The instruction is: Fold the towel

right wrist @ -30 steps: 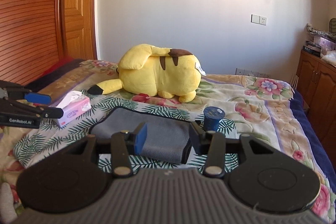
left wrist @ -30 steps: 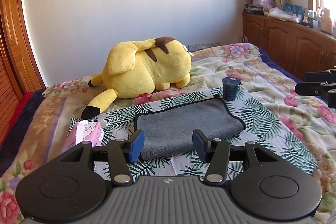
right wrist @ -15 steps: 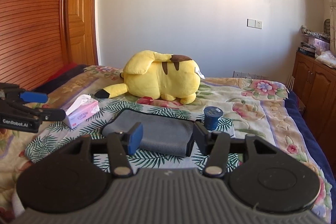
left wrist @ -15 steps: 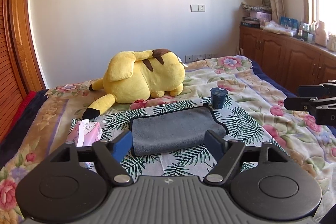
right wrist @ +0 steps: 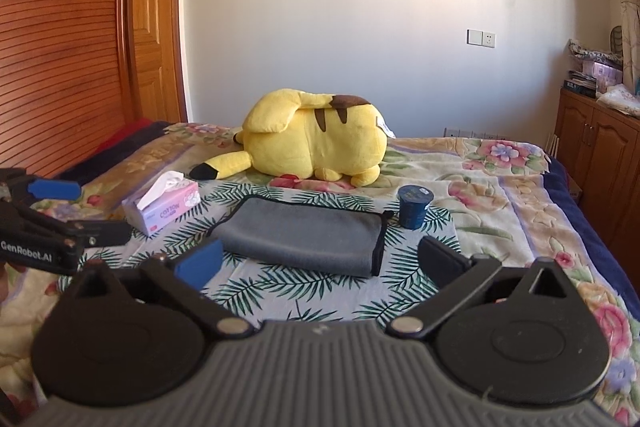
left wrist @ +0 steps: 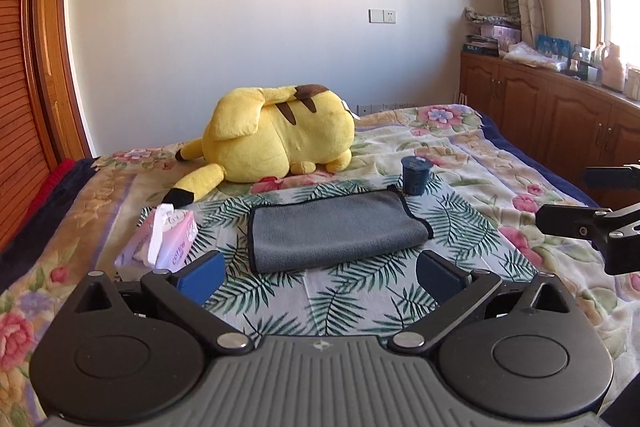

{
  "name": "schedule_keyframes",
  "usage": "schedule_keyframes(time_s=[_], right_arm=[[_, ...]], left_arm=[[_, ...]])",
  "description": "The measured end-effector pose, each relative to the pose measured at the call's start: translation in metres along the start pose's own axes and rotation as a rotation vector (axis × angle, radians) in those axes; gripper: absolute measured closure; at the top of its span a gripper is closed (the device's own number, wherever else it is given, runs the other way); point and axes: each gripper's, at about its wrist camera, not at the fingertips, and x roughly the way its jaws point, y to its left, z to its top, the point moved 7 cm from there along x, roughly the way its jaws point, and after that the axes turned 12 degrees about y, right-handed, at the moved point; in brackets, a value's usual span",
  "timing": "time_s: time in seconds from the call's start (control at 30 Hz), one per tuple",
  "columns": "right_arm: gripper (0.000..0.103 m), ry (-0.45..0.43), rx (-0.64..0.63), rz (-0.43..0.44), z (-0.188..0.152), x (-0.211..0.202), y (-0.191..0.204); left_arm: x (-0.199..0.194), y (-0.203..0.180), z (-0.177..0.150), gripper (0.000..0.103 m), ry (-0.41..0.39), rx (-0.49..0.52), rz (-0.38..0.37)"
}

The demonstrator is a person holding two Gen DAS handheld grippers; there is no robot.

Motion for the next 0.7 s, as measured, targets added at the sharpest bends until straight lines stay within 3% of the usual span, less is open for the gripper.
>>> schedule_keyframes(time_s=[0.7], right_arm=[[0.0, 0.021, 0.025, 0.002, -0.043, -0.017, 0.018]], left_arm=[[-0.029, -0.011, -0.054, 0.016, -0.014, -0.047, 0.041]])
